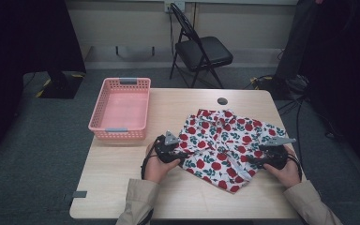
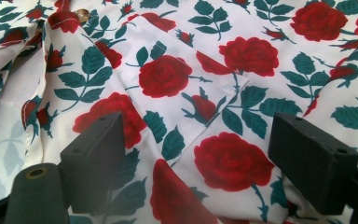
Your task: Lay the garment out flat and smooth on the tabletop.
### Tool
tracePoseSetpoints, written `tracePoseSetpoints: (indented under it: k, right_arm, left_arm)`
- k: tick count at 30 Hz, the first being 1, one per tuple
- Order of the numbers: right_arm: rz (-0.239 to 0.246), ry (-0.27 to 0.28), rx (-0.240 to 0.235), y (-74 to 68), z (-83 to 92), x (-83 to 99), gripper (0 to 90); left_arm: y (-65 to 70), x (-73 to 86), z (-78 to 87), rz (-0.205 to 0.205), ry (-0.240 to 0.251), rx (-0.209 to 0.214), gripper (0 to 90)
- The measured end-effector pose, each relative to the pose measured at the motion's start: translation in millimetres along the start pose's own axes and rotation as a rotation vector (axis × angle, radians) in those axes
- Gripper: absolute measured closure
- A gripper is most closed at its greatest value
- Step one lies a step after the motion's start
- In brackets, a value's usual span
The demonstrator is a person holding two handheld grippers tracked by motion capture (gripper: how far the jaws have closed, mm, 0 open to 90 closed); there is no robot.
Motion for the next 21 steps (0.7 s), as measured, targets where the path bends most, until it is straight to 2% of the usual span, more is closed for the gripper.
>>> tracePoseSetpoints:
  k: [5, 12, 15, 21]
  right_arm:
    - [0.002, 0.000, 0.001, 0.1, -0.1, 0.0, 17.8]
    - [0.002, 0.000, 0.000, 0.1, -0.1, -0.1, 17.8]
    - [0.003, 0.000, 0.000, 0.2, -0.2, -0.2, 17.7]
    - [0.005, 0.001, -0.001, 0.4, -1.0, -0.8, 17.5]
  left_arm:
    - [10.9, -16.1, -14.3, -0.030, 0.005, 0.022, 37.5]
    - [22.6, -25.2, -35.6, -0.043, -0.007, 0.051, 38.8]
    - [29.7, -27.9, -49.1, -0.059, -0.020, 0.069, 42.2]
    - [36.1, -30.4, -64.5, -0.083, -0.033, 0.078, 50.5]
Point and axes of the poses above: each handheld gripper's, and its own axes: z roughly backward along the jaws, x roughly out of its underside, y roughly to its right, the point moved 7 cm from there along -z, roughly forward along the jaws, and after that the axes turned 1 degree about -x, right-handed, at the moved point
